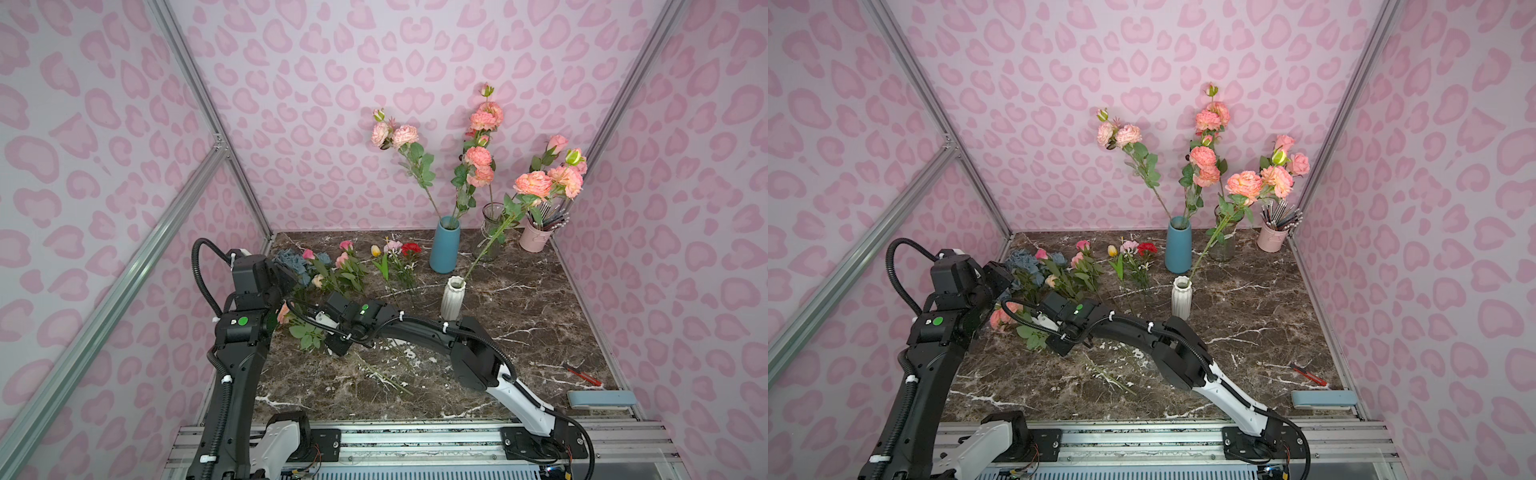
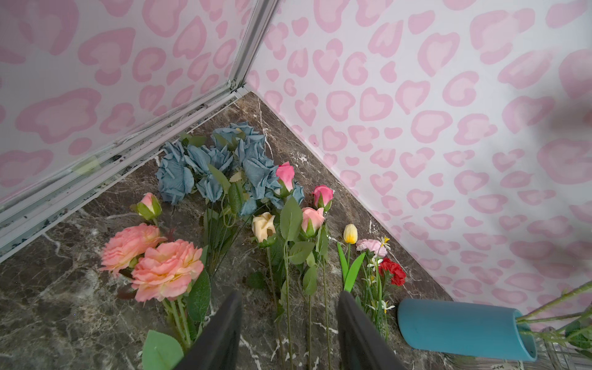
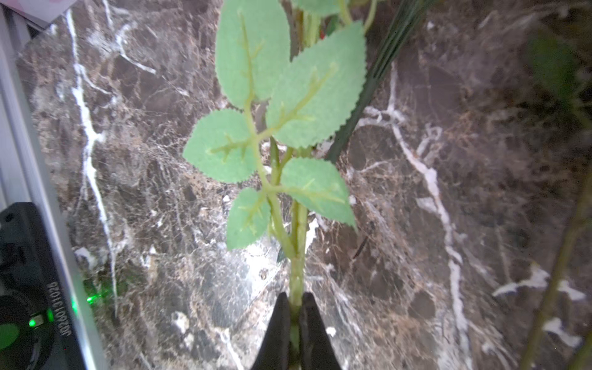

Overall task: Place the pink flowers into the vase
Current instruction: Pick up the flower at the center of the board.

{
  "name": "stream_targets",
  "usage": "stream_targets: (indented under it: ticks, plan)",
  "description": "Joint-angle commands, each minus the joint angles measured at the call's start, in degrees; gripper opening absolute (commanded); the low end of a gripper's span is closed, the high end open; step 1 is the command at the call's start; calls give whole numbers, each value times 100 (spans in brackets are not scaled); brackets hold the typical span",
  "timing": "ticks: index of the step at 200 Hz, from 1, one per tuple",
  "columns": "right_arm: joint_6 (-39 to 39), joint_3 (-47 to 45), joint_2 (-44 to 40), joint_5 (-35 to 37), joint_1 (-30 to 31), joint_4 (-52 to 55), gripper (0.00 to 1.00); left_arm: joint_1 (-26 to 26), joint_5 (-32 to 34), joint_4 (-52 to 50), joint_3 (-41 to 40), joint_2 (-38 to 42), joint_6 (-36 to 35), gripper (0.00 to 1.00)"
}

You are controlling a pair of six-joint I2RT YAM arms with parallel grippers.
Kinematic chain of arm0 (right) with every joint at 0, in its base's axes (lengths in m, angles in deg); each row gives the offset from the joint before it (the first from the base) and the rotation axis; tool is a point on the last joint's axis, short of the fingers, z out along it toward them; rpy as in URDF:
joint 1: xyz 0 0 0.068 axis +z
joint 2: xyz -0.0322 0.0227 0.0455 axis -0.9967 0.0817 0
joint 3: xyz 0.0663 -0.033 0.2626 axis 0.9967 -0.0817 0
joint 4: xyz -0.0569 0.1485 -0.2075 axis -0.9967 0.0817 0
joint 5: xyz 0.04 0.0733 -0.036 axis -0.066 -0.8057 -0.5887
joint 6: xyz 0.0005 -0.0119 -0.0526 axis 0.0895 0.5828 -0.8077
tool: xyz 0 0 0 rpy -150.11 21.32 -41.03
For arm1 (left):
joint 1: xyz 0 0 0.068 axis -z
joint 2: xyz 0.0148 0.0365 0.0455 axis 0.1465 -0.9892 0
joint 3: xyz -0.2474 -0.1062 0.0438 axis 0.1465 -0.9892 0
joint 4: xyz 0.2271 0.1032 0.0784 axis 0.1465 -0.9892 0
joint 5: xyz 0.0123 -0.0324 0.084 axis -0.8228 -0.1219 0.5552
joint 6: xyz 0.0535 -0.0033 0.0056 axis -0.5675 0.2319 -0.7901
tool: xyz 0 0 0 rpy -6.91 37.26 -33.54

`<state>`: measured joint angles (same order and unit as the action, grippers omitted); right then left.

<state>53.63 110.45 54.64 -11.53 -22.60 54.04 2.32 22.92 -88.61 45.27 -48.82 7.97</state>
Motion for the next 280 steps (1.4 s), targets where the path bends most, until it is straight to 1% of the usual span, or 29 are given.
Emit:
stream_targets:
  ticks: [1, 21, 42, 86, 104, 155, 195, 233, 260, 274, 280]
  plan:
    - [-3, -103, -282, -70, -30, -320, 0, -4, 43, 71, 128, 31, -26, 51]
    - [48, -330, -471, -37, -71, -430, 0, -5, 74, 36, 218, 43, -19, 51]
    - [181, -766, -723, 60, -119, -737, 0, -4, 100, -28, 300, 47, -6, 51]
    - [431, -1715, -1713, 444, -250, -1468, 0, -7, -46, -57, 375, -15, -41, 51]
    - [501, -1944, -1990, 497, -320, -1653, 0, -5, -118, -45, 393, -82, -55, 51]
    - [793, -2870, -2756, 1153, -408, -2466, 0, -4, -145, -74, 477, -24, -115, 50]
    - [844, -3519, -3360, 1576, -442, -3094, 0, -4, -184, -189, 686, -79, -170, 50]
    - [837, -4126, -3939, 1923, -449, -3651, 0, -5, -206, -161, 704, -146, -157, 50]
    - [773, -4603, -4363, 2037, -452, -4098, 0, -4, -193, -146, 700, -165, -118, 50]
    - [748, -4687, -4541, 2111, -446, -4263, 0, 2, -216, -142, 719, -213, -117, 50]
    - [731, -4905, -4610, 2156, -452, -4332, 0, 2, -225, -146, 726, -231, -117, 50]
